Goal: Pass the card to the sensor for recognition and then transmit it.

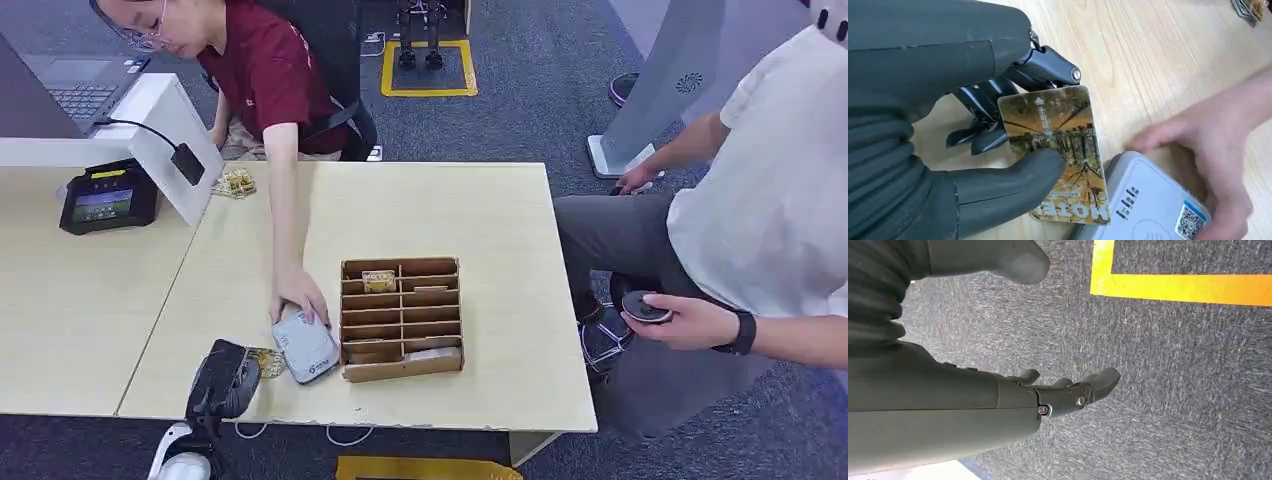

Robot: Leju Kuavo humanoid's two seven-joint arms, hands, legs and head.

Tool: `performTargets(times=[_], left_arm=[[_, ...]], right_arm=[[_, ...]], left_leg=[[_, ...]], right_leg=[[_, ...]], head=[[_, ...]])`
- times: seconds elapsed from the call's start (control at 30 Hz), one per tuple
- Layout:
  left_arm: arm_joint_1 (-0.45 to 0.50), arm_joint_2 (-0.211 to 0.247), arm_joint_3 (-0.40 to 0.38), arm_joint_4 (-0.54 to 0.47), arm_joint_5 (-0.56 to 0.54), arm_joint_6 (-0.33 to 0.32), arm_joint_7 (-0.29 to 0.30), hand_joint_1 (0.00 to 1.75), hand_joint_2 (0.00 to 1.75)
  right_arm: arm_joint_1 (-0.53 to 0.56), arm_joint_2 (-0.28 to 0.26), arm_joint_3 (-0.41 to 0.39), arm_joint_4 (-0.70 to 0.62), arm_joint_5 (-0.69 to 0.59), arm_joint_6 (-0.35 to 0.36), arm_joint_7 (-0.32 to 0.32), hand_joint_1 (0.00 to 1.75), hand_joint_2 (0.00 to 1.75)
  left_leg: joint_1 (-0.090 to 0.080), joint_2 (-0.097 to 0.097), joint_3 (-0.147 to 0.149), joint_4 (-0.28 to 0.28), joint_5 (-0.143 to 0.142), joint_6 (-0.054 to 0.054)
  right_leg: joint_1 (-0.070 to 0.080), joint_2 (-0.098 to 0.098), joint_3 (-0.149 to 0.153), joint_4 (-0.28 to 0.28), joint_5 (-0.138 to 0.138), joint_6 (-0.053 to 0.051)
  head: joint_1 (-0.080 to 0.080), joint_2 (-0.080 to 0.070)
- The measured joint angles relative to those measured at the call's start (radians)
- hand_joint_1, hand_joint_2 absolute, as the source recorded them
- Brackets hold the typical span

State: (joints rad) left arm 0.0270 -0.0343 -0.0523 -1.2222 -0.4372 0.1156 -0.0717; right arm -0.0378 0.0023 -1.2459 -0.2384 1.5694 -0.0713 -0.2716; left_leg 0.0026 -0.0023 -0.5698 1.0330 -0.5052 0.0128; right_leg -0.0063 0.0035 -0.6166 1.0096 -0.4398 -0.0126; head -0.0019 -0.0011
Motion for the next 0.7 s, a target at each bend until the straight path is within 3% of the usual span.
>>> performTargets(times=[0.13,0.37,0.5,0.7], left_arm=[[0.0,-0.008,-0.009,0.008,0.006,0.0,0.002,1.75,1.75],[0.0,-0.021,-0.012,0.01,0.111,-0.013,-0.007,1.75,1.75],[0.001,-0.022,-0.012,0.004,0.187,0.011,-0.032,1.75,1.75],[-0.006,-0.016,-0.012,-0.019,0.214,0.028,-0.039,1.75,1.75]], right_arm=[[0.0,0.003,0.0,0.0,0.0,0.0,0.003,0.0,1.75],[0.0,0.004,0.002,0.0,0.0,0.0,0.007,0.0,1.75],[0.0,0.004,0.006,0.0,0.0,-0.004,0.005,0.0,1.75],[0.0,0.004,0.015,0.0,0.0,-0.005,0.005,0.0,1.75]], left_leg=[[0.0,0.0,0.0,0.0,0.0,0.0],[0.0,0.0,0.0,0.0,0.0,0.0],[0.0,0.0,0.0,0.0,0.0,0.0],[0.0,0.0,0.0,0.0,0.0,0.0]], right_leg=[[0.0,0.0,0.0,0.0,0.0,0.0],[0.0,0.0,0.0,0.0,0.0,0.0],[0.0,0.0,0.0,0.0,0.0,0.0],[0.0,0.0,0.0,0.0,0.0,0.0]], head=[[0.0,0.0],[0.0,0.0],[0.0,0.0],[0.0,0.0]])
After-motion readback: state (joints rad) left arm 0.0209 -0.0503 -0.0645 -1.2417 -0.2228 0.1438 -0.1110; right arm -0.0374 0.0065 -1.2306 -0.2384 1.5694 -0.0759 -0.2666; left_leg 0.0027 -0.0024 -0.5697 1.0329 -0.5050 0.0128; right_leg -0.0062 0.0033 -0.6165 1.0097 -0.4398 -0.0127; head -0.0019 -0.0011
